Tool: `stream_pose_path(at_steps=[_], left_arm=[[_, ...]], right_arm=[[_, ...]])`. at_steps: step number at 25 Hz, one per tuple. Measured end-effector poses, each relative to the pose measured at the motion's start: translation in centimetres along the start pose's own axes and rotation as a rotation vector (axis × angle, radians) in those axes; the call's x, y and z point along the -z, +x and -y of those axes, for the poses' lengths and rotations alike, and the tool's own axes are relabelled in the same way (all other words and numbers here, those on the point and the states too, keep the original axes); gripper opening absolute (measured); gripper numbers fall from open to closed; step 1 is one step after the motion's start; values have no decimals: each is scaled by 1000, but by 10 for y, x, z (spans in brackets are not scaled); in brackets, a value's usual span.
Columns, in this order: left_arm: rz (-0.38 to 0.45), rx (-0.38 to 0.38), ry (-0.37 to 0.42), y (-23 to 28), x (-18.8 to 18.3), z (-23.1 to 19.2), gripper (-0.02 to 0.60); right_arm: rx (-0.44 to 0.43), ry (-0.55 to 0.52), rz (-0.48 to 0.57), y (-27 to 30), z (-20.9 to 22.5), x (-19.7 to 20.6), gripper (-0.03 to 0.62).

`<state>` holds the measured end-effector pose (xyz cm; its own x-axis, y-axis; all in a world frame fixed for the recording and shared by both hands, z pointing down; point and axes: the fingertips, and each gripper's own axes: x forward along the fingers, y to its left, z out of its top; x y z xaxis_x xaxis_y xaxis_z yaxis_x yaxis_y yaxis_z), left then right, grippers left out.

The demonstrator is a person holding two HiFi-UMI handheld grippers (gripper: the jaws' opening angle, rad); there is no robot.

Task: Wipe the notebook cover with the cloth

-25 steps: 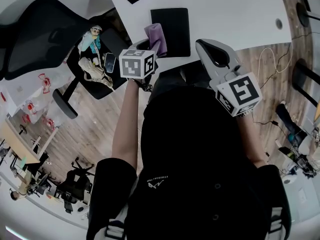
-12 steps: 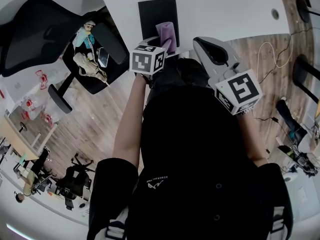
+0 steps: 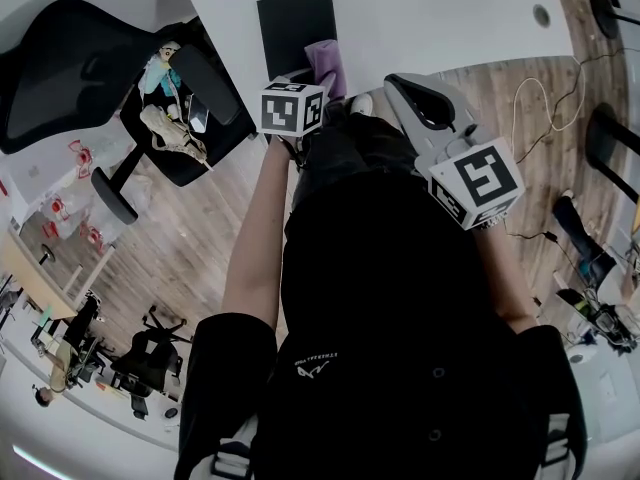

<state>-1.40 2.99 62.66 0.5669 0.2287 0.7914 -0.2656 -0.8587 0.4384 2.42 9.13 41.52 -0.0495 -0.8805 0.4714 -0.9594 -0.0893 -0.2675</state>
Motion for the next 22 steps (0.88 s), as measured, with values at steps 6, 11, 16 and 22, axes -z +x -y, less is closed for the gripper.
stream_pose_path(at_steps=[6,11,16,22], left_arm=[[-8,-34,-20,7,3,-6,84],[-36,-81,10,8,8,-9,84],[-47,-50,16,10,8,-11,84],[-54,-11,35,8,12,-17,85]], right_arm=[[-35,10,7,-3,0,6,5],[-35,8,5,-6,-4,8,5],[-14,7,-2,-2,-6,8,5],[56,30,7,13,-15,4,5]])
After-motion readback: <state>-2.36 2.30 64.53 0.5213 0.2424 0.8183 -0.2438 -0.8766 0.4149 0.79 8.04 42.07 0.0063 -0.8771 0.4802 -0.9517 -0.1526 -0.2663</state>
